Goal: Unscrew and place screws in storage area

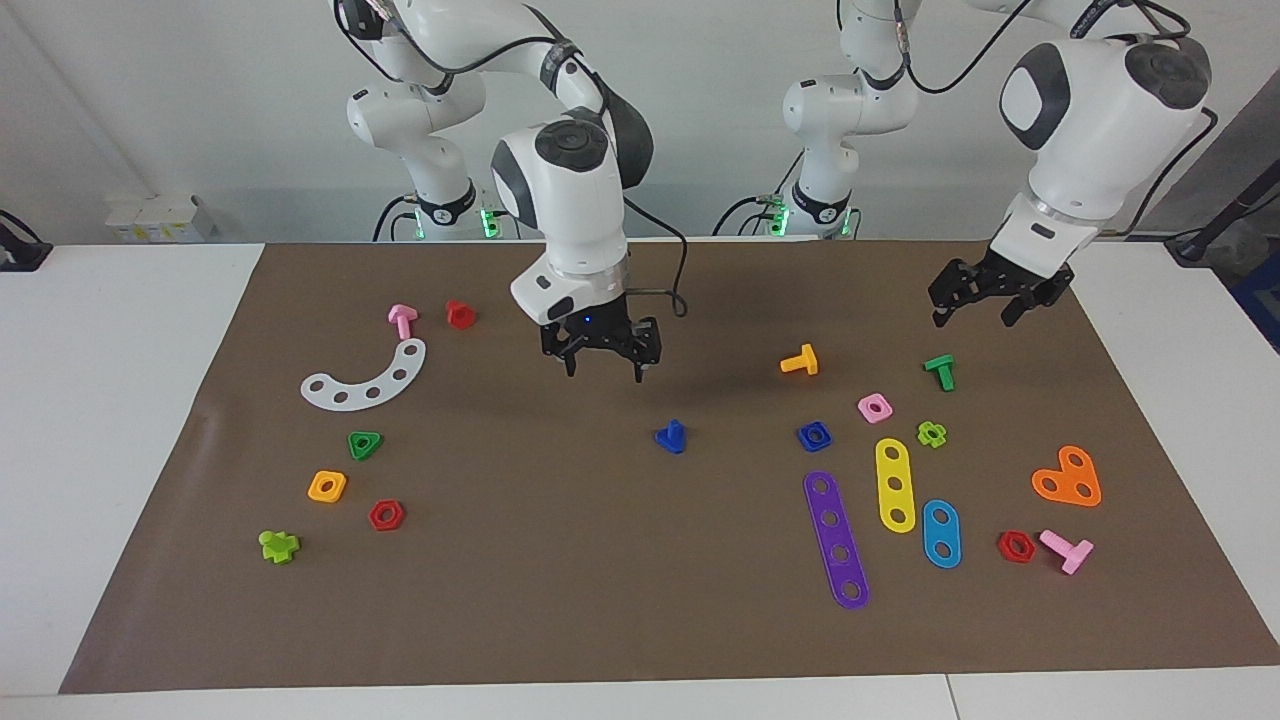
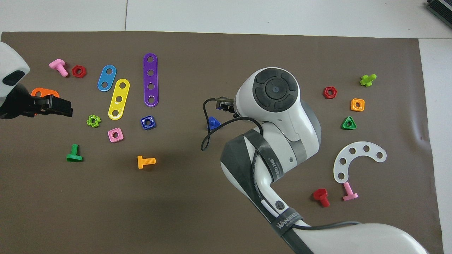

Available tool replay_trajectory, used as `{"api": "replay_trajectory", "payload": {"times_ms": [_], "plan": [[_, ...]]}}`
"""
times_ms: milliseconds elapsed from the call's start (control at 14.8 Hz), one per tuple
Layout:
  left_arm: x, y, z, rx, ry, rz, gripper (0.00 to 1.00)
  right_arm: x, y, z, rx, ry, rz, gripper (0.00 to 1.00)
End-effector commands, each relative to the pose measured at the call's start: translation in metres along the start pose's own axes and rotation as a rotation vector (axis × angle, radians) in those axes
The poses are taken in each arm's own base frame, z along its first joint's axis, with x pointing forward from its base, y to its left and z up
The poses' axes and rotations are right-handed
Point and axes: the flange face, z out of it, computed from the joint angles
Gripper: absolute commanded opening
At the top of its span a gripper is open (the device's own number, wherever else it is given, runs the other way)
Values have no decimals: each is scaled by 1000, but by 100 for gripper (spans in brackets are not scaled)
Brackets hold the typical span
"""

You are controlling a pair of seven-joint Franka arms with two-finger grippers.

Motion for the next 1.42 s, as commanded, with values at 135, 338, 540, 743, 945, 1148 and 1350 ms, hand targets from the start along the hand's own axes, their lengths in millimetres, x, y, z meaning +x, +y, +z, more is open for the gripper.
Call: {"api": "replay_trajectory", "payload": {"times_ms": [135, 338, 540, 743, 945, 1148, 1350], "plan": [[-18, 9, -14, -3, -4, -56, 100, -22, -77, 66, -27, 3, -57, 100], [-21, 13, -12, -2, -12, -48, 100, -22, -78, 88, -71, 53, -120, 96], [-25, 13, -7, 0, -15, -36, 100, -32, -73, 108, -86, 40, -178, 77], [-29, 11, -1, 17, -26, -31, 98, -41, -73, 113, -94, 27, -189, 59], [-31, 9, 1, 35, -30, 5, 98, -47, -72, 116, -97, 17, -195, 55], [-31, 7, 1, 35, -27, 5, 100, -53, -66, 122, -110, 1, -199, 51], [-31, 3, 1, 35, -28, -3, 100, -55, -64, 124, -114, -4, -204, 46]]}}
